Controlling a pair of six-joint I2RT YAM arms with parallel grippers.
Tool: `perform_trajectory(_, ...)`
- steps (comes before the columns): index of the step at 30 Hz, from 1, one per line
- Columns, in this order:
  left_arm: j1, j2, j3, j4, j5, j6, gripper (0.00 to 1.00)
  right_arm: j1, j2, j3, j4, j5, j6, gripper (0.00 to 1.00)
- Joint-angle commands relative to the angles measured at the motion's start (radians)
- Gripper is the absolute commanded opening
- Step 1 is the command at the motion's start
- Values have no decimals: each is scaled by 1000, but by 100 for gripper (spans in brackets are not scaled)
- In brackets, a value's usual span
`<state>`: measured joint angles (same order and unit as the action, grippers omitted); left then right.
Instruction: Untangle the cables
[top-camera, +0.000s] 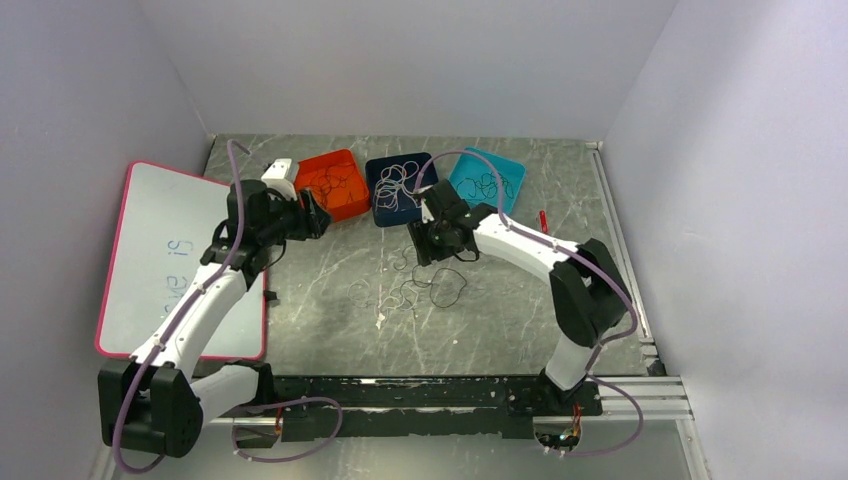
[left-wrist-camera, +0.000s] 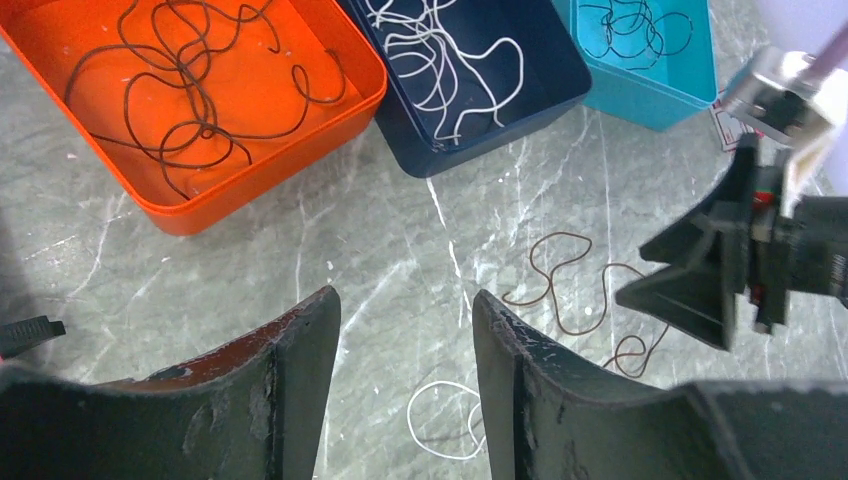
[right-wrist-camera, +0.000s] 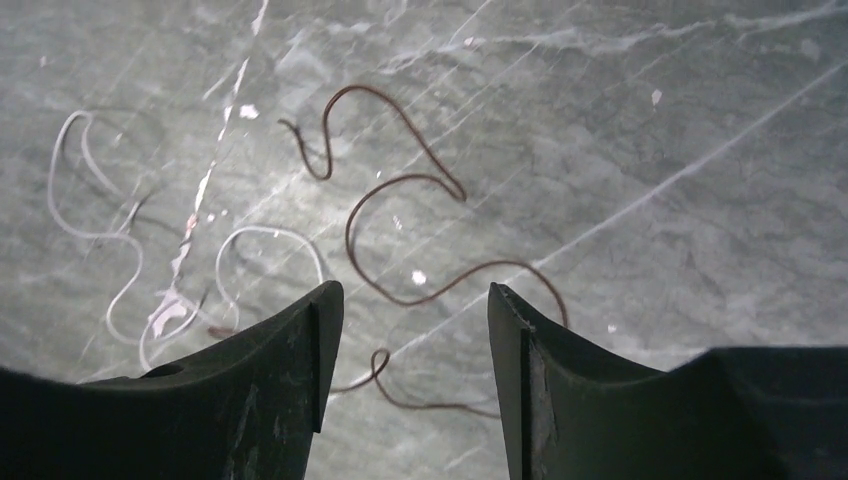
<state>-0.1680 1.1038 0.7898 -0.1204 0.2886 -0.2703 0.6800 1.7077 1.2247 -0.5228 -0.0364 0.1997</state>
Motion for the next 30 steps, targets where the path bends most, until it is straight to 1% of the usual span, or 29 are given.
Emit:
perform_trajectory(1,-13,-27,-16,-2,45,-15,56,-31,53,5,124,-13,5,58)
perform_trajectory(9,-15,-45,-36,-8,43,-16,56,-43,122,-21,258,-7,9,56)
perform_trajectory(13,-16,-50,-44,0,48,-28,55,-46,164,-10,260,6,8,54)
perform_trajectory(21,-16,-53,-42,5,72,-26,55,-46,187,-36,283,20,-5,48)
perform_trajectory(26,-18,-55,-46,24,106,-26,55,-46,153,-77,337,15,-14,34)
perform_trajectory(30,-19,-60,-57,62,151,-30,54,-45,86,-115,384,-23,-29,15)
